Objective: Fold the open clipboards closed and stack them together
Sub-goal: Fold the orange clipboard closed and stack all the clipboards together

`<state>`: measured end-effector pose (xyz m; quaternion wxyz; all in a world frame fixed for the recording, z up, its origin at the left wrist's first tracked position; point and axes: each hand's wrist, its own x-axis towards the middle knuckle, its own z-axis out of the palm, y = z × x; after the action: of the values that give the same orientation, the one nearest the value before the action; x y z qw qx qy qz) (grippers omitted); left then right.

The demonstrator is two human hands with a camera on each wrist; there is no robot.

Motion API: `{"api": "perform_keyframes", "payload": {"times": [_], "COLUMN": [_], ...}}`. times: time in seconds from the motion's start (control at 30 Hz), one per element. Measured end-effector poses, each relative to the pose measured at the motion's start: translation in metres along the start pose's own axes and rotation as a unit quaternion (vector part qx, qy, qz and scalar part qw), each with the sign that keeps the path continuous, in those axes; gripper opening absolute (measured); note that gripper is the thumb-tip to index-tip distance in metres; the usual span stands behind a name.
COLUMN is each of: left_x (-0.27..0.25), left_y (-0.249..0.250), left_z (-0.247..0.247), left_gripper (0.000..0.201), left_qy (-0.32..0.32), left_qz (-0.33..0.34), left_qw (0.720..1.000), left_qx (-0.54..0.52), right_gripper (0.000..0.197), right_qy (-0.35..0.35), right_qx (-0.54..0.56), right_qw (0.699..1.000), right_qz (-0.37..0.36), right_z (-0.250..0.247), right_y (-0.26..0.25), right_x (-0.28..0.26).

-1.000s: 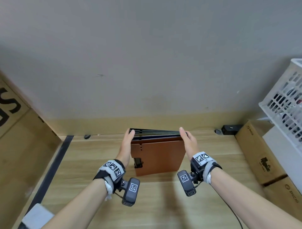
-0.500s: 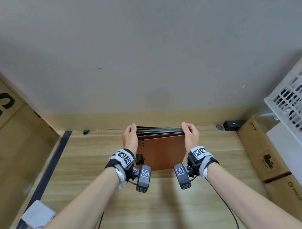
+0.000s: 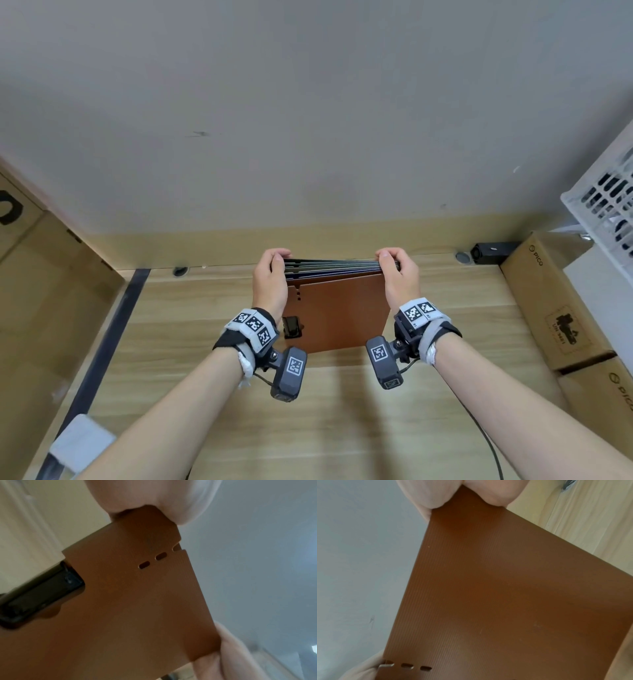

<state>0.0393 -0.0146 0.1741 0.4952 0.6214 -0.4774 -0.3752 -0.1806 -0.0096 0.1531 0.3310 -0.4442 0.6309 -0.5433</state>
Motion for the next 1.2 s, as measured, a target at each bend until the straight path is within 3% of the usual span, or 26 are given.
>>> {"api": "perform_keyframes", "payload": {"times": [0.1, 0.17, 0.3, 0.37, 0.53, 0.67, 0.73, 0.77, 0.87, 0.97, 1.07, 1.13, 1.2], "left_x": [-0.001, -0.004, -0.007, -0.004, 0.002, 0.006, 0.010, 0.012, 0.017, 0.020, 0.015, 0.009, 0.002], "left_y": [0.003, 0.004, 0.002, -0.001, -0.003, -0.001, -0.001, -0.001, 0.000, 0.001, -0.001, -0.013, -0.032], "left_z": [-0.003, -0.005, -0.013, -0.016, -0.012, -0.010, -0.008, -0.007, -0.004, -0.004, -0.010, -0.017, -0.020], "left_gripper": [0.028, 0.025, 0.067, 0.071, 0.060, 0.058, 0.058, 0.057, 0.056, 0.059, 0.084, 0.112, 0.120], "left_qy": [-0.023, -0.065, -0.148, -0.159, -0.128, -0.126, -0.126, -0.125, -0.129, -0.142, -0.137, -0.117, -0.125], "left_qz": [0.062, 0.121, 0.186, 0.202, 0.201, 0.190, 0.183, 0.180, 0.172, 0.165, 0.157, 0.086, -0.020], "left_qw": [0.994, 0.974, 0.909, 0.891, 0.904, 0.912, 0.915, 0.918, 0.925, 0.926, 0.954, 0.982, 0.990], "left_qx": [0.086, 0.180, 0.341, 0.375, 0.356, 0.340, 0.336, 0.329, 0.312, 0.308, 0.217, 0.120, 0.062], "right_gripper": [0.017, 0.018, 0.018, 0.020, 0.043, 0.036, 0.070, 0.074, 0.047, 0.042, 0.043, 0.045, 0.046], "right_qy": [-0.003, -0.011, -0.017, -0.023, -0.030, -0.096, -0.139, -0.156, -0.183, -0.180, -0.178, -0.179, -0.186], "right_qx": [0.002, 0.006, 0.017, 0.014, 0.056, 0.039, -0.026, -0.045, -0.056, -0.057, -0.045, -0.039, -0.032], "right_qw": [1.000, 1.000, 1.000, 1.000, 0.998, 0.992, 0.986, 0.983, 0.980, 0.980, 0.981, 0.982, 0.981], "right_qz": [0.001, 0.001, -0.001, 0.005, 0.029, 0.070, 0.092, 0.086, 0.062, 0.060, 0.055, 0.047, 0.036], "right_z": [-0.002, -0.003, -0.005, -0.005, -0.008, -0.020, -0.025, -0.027, -0.029, -0.030, -0.029, -0.030, -0.030], "right_y": [-0.002, -0.002, -0.001, -0.002, -0.003, 0.019, 0.042, 0.050, 0.064, 0.071, 0.080, 0.083, 0.088], "right_x": [-0.002, -0.004, -0.006, -0.006, -0.003, -0.005, -0.006, -0.007, -0.005, -0.001, 0.001, 0.002, 0.003]}}
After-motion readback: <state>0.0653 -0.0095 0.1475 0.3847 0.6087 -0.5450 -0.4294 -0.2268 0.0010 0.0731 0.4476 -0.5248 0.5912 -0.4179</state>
